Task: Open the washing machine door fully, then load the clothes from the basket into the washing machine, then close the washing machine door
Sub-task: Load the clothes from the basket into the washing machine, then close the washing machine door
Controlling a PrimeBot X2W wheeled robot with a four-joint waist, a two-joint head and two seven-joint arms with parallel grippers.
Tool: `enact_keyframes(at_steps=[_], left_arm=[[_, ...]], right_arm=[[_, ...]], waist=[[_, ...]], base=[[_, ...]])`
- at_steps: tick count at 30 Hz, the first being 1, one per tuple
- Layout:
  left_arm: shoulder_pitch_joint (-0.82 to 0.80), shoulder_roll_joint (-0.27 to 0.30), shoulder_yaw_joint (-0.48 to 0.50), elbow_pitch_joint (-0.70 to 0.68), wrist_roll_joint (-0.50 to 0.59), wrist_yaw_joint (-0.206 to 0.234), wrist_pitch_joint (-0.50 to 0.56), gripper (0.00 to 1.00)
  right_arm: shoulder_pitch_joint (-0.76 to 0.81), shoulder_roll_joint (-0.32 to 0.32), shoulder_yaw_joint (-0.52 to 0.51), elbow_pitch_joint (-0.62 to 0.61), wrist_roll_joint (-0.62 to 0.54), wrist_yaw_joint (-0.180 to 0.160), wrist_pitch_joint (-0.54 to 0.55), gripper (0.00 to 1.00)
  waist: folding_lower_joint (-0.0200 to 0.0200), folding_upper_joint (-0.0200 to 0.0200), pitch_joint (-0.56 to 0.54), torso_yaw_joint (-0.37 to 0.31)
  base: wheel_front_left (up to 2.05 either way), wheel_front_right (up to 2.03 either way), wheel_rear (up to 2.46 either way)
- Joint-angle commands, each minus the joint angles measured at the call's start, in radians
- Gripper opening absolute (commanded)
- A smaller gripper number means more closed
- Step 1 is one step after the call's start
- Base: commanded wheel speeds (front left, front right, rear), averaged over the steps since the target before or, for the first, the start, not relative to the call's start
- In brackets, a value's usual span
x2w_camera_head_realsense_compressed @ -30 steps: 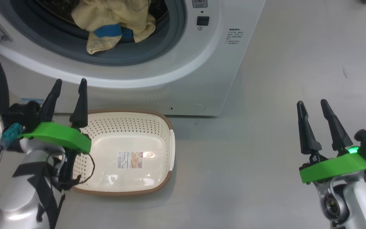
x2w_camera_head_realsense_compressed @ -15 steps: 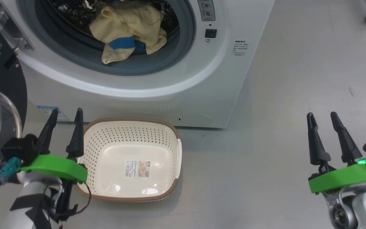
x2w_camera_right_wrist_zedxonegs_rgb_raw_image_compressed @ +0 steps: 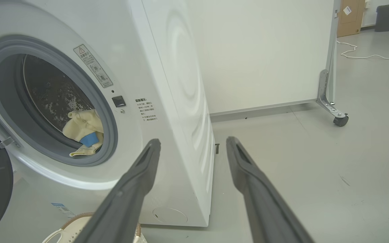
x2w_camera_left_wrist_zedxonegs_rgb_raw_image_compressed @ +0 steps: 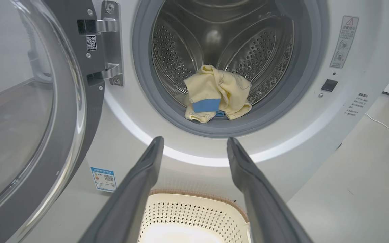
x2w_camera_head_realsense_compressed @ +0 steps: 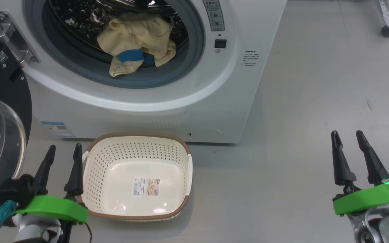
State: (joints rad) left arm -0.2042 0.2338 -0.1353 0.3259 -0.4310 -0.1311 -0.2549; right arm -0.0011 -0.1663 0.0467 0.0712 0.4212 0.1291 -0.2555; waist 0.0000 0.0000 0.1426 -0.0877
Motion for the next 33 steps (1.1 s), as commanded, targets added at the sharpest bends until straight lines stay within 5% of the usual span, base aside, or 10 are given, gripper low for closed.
enact_keyframes(at_steps=[1, 33], left_arm=[[-0.019, 0.023, 0.051, -0.04, 0.011, 0.0, -0.007, 1.0], [0.025, -0.002, 0.081, -0.073, 0.048, 0.0, -0.007, 1.0]], right_arm=[[-0.007, -0.022, 0.011, -0.037, 0.003, 0.002, -0.006, 1.0], [-0.005, -0.029, 0.019, -0.036, 0.0, 0.002, -0.006, 1.0]], waist=[[0.0, 0.0, 0.001, 0.0], [0.0, 0.0, -0.006, -0.008]], base=[[0.0, 0.0, 0.0], [-0.26, 0.26, 0.0]])
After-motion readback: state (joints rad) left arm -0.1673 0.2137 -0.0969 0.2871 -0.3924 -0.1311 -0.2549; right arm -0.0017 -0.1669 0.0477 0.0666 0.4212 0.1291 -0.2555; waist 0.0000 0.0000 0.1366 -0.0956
